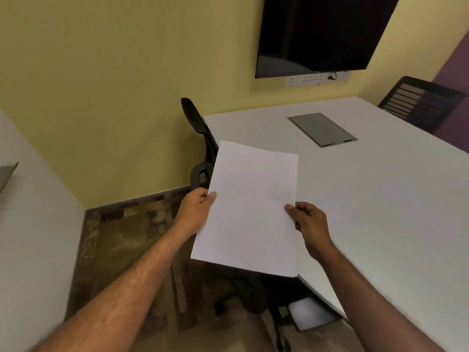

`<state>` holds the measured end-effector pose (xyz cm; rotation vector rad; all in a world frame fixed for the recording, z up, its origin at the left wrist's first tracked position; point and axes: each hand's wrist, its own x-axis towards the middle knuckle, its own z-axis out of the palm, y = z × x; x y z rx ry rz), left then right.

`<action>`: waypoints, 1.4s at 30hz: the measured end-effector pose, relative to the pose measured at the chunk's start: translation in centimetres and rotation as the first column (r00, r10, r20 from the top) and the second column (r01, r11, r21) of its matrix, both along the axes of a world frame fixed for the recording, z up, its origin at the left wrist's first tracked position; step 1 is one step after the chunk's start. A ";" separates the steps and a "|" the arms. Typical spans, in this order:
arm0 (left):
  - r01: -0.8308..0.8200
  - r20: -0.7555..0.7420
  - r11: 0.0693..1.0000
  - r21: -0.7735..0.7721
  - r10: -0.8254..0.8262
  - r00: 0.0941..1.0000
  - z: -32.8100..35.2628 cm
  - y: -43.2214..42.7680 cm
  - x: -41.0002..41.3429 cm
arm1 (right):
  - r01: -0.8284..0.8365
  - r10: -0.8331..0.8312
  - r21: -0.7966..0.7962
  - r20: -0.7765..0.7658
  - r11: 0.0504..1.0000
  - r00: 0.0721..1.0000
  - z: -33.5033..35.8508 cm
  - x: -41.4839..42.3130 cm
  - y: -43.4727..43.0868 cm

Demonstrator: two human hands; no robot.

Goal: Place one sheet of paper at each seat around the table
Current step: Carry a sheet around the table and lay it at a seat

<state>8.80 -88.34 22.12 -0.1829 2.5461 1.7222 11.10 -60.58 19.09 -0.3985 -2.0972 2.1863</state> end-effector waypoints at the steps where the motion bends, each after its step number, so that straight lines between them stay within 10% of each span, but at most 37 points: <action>1: 0.015 -0.005 1.000 -0.010 -0.015 1.000 0.1 -1.0 -0.5 | 0.025 -0.025 -0.008 0.004 1.000 1.000 0.2 0.3 -1.1; 24: 0.309 0.051 0.949 0.061 -0.312 0.949 1.0 -9.7 -27.1 | 0.325 -0.325 -0.032 -0.006 0.945 0.946 1.2 -16.3 -13.0; 42: 0.663 0.038 0.748 0.031 -0.664 0.747 -0.1 -10.4 -51.3 | 0.676 -0.674 -0.068 0.056 0.733 0.737 -0.5 -31.6 -21.2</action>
